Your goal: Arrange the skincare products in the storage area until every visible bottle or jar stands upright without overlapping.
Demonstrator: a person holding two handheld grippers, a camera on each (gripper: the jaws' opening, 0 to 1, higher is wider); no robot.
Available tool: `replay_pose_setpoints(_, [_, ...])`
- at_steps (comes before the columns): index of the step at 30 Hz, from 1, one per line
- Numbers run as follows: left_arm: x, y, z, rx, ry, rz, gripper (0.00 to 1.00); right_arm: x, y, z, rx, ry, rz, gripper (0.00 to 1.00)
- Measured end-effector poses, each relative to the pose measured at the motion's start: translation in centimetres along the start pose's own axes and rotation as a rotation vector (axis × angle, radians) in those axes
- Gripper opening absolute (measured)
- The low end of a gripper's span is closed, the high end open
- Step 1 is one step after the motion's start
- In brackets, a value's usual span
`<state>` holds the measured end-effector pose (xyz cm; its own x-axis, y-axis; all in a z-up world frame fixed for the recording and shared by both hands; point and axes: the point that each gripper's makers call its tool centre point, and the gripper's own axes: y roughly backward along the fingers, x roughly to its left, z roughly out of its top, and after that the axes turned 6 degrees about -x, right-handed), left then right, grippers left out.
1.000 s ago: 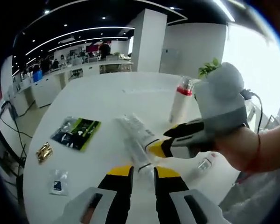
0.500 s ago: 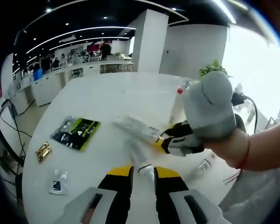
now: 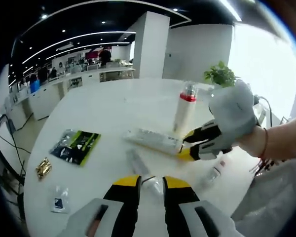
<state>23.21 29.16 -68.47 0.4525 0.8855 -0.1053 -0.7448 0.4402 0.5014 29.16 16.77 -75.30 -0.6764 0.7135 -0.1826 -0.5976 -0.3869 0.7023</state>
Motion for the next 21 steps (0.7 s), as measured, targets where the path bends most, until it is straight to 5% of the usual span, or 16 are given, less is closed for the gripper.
replay_pose_setpoints(10, [-1.2, -0.5, -0.1, -0.020, 0.016, -0.067, 0.21, -0.9, 2.6, -3.1, -0.010, 0.117, 0.135, 0.28])
replay_pose_setpoints(21, [-3.7, -1.1, -0.9, -0.012, -0.057, -0.151, 0.22, -1.1, 4.1, -5.0, 0.030, 0.281, 0.301, 0.28])
